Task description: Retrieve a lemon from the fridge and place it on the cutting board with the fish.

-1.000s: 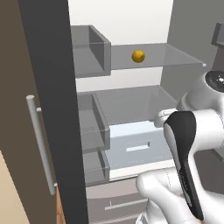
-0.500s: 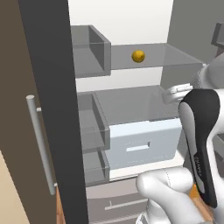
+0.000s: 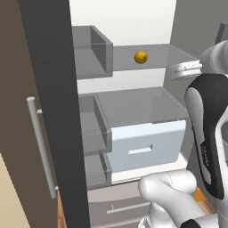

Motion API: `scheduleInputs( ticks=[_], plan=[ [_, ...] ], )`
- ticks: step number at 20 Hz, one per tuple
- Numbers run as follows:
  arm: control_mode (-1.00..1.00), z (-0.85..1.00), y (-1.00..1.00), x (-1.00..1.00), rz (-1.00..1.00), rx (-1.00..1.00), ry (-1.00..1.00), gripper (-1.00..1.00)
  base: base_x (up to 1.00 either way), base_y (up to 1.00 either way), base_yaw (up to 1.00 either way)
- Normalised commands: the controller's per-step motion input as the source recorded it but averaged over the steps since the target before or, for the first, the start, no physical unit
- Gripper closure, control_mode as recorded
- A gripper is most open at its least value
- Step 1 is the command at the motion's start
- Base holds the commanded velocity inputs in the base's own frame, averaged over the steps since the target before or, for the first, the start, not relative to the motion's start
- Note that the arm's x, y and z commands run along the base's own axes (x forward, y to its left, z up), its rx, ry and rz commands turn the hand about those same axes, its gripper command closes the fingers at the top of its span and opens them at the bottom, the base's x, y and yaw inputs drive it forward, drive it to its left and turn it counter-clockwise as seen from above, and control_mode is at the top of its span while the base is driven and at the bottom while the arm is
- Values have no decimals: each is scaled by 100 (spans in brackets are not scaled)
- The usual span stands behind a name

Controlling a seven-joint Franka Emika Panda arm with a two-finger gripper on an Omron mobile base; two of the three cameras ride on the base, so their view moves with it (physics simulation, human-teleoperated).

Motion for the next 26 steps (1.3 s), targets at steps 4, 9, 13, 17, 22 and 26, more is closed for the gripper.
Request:
scheduleInputs(
  ticks=[4, 9, 13, 17, 22, 26],
  plan=[
    [-100, 7, 7, 47, 0, 0, -9, -100, 0, 0, 0],
    [-100, 0, 0, 64, 0, 0, 2, -100, 0, 0, 0],
    [-100, 0, 3, 68, 0, 0, 0, -100, 0, 0, 0],
    [-100, -1, 13, 60, 0, 0, 0, -100, 0, 0, 0],
    [-100, -3, 3, 66, 0, 0, 0, -100, 0, 0, 0],
    [-100, -1, 0, 68, 0, 0, 8, -100, 0, 0, 0]
  ],
)
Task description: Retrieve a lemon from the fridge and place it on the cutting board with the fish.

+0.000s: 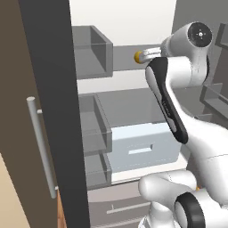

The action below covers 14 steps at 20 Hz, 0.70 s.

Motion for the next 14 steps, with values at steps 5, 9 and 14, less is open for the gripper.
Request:
scheduleInputs(
  ticks=[5, 9, 14],
  plan=[
    [-100, -4, 0, 54, 0, 0, 1, -100, 0, 0, 0],
    [-100, -6, 0, 51, 0, 0, 0, -100, 0, 0, 0],
    [-100, -22, 1, 48, 0, -1, 0, -100, 0, 0, 0]
  ],
)
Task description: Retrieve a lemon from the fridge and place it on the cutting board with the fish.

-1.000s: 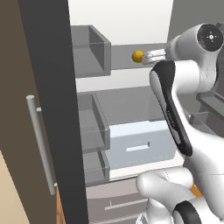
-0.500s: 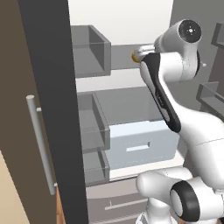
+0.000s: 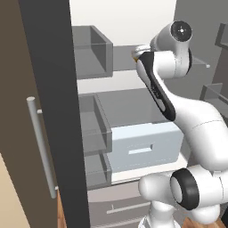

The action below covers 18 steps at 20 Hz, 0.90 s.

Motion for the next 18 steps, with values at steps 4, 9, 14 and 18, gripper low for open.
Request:
scheduleInputs(
  ticks=[4, 9, 14, 18],
  plan=[
    [-100, -21, 0, 48, 0, -2, 0, -100, 0, 0, 0],
    [-100, -7, 0, 40, 0, -1, 0, -100, 0, 0, 0],
    [-100, 0, 0, 32, 0, 0, 5, -100, 0, 0, 0],
    [-100, 0, 0, 21, 0, 0, 12, -100, 0, 0, 0]
  ],
)
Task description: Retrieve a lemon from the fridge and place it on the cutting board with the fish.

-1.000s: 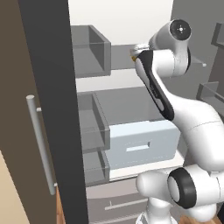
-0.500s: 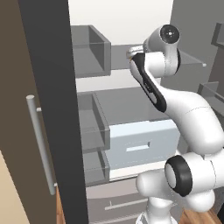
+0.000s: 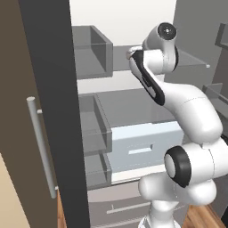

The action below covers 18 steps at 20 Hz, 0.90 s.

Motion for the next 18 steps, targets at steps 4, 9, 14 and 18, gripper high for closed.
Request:
scheduleInputs(
  ticks=[4, 9, 14, 18],
  plan=[
    [-100, 0, 0, 24, 0, 0, 11, -100, 0, 0, 0],
    [-100, -1, 0, 27, 0, 0, 4, -100, 0, 0, 0],
    [-100, -10, 0, 22, 0, 0, 2, -100, 0, 0, 0],
    [-100, -16, 0, 3, -1, 0, 13, -100, 0, 0, 0]
  ],
)
